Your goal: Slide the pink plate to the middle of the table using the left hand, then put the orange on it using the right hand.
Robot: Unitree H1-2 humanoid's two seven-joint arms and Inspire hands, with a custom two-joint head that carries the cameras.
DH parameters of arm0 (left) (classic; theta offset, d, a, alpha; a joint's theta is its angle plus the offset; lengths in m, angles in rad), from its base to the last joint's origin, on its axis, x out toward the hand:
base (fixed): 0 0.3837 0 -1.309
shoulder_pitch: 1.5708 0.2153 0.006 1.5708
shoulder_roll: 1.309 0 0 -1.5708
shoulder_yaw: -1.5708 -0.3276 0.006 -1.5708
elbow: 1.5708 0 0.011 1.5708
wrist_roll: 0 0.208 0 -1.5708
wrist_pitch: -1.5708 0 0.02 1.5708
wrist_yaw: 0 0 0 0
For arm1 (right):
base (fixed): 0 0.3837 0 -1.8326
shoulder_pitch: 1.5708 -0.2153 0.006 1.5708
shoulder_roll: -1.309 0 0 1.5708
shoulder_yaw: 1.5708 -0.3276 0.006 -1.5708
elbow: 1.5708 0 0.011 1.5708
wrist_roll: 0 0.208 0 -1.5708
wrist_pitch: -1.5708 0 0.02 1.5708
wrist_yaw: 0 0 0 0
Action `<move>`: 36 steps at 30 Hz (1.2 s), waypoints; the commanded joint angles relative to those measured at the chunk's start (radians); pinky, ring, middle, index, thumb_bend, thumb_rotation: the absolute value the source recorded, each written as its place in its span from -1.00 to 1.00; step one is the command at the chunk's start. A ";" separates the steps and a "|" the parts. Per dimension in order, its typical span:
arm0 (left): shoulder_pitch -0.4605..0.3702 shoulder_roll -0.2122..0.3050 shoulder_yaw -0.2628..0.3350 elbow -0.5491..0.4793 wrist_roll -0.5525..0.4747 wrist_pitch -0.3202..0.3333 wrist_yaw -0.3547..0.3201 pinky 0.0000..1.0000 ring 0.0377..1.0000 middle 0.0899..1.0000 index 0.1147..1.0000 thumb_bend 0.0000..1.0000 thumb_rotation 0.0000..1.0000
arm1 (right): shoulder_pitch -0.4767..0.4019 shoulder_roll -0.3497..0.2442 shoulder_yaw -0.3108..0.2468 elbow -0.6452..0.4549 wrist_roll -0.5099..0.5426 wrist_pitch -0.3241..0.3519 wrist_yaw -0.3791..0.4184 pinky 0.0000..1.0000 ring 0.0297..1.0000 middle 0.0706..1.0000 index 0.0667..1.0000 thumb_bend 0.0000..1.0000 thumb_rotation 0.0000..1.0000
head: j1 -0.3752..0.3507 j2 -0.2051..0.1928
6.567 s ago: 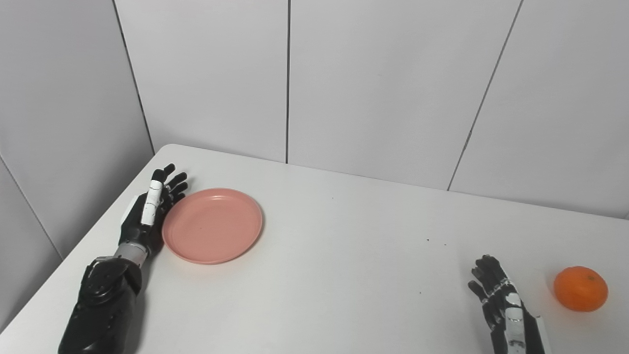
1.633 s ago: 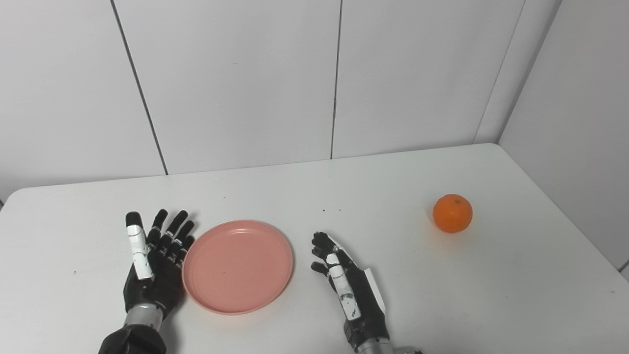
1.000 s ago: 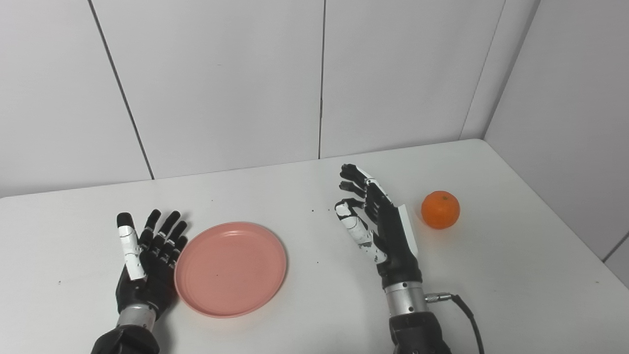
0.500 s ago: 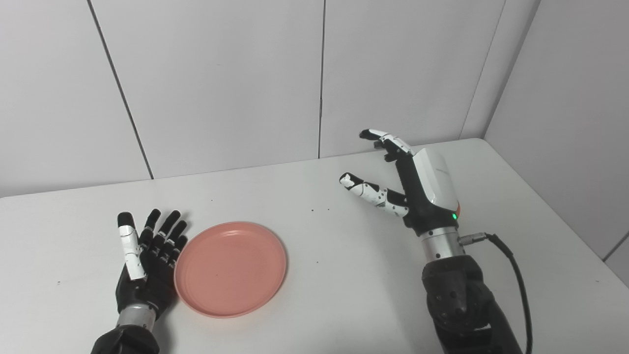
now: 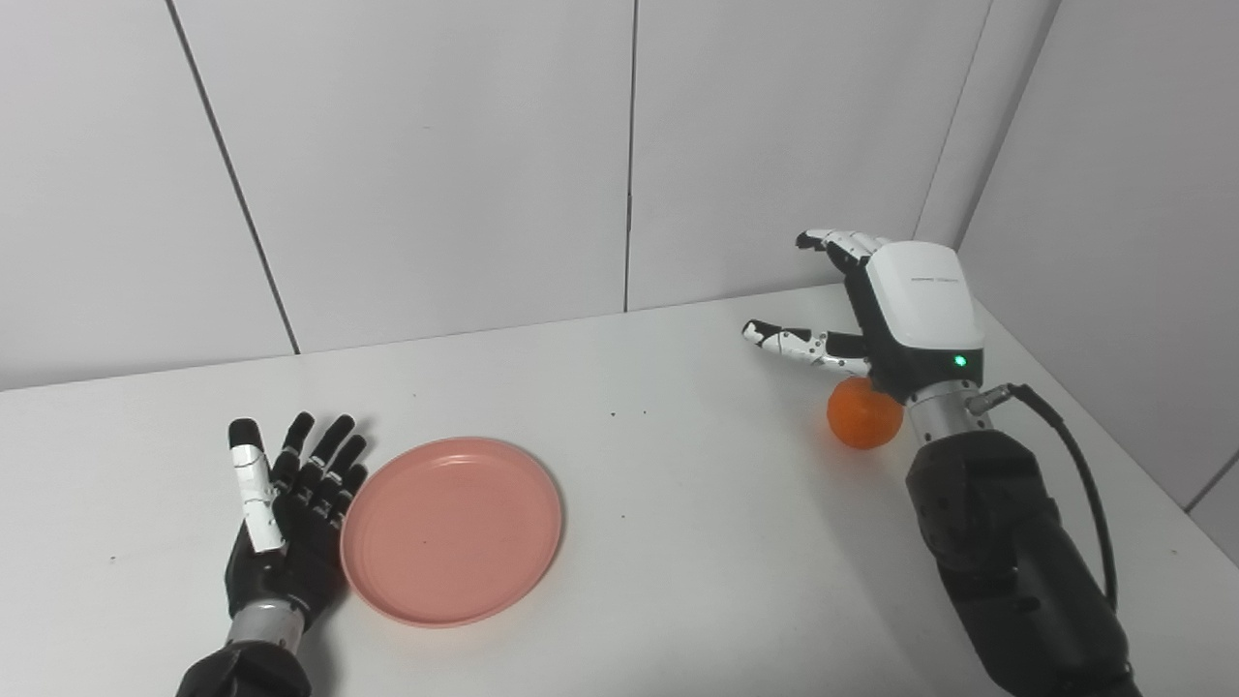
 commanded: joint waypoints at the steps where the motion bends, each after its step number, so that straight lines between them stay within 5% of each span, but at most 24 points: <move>1: 0.012 0.001 0.002 0.016 0.005 0.032 0.018 1.00 0.82 0.71 0.88 0.85 0.72 | -0.037 -0.035 -0.014 0.021 -0.015 0.006 -0.031 0.33 0.42 0.45 0.39 0.74 0.77 | 0.000 0.000; 8: 0.010 0.003 0.000 0.020 0.004 0.031 0.014 0.97 0.81 0.70 0.89 0.82 0.73 | -0.042 -0.056 -0.012 0.125 -0.007 0.024 -0.034 0.43 0.48 0.49 0.45 0.76 0.76 | 0.005 -0.001; 21: 0.017 0.006 -0.006 0.012 0.009 0.032 0.014 1.00 0.83 0.72 0.89 0.83 0.72 | -0.053 -0.064 0.015 0.359 0.031 0.023 -0.120 0.33 0.39 0.44 0.43 0.74 0.72 | 0.015 0.000; 36: 0.018 0.005 -0.010 0.008 0.009 0.033 0.016 1.00 0.83 0.70 0.89 0.81 0.73 | -0.040 -0.068 0.064 0.421 0.053 0.049 -0.123 0.30 0.35 0.42 0.41 0.70 0.68 | 0.020 0.006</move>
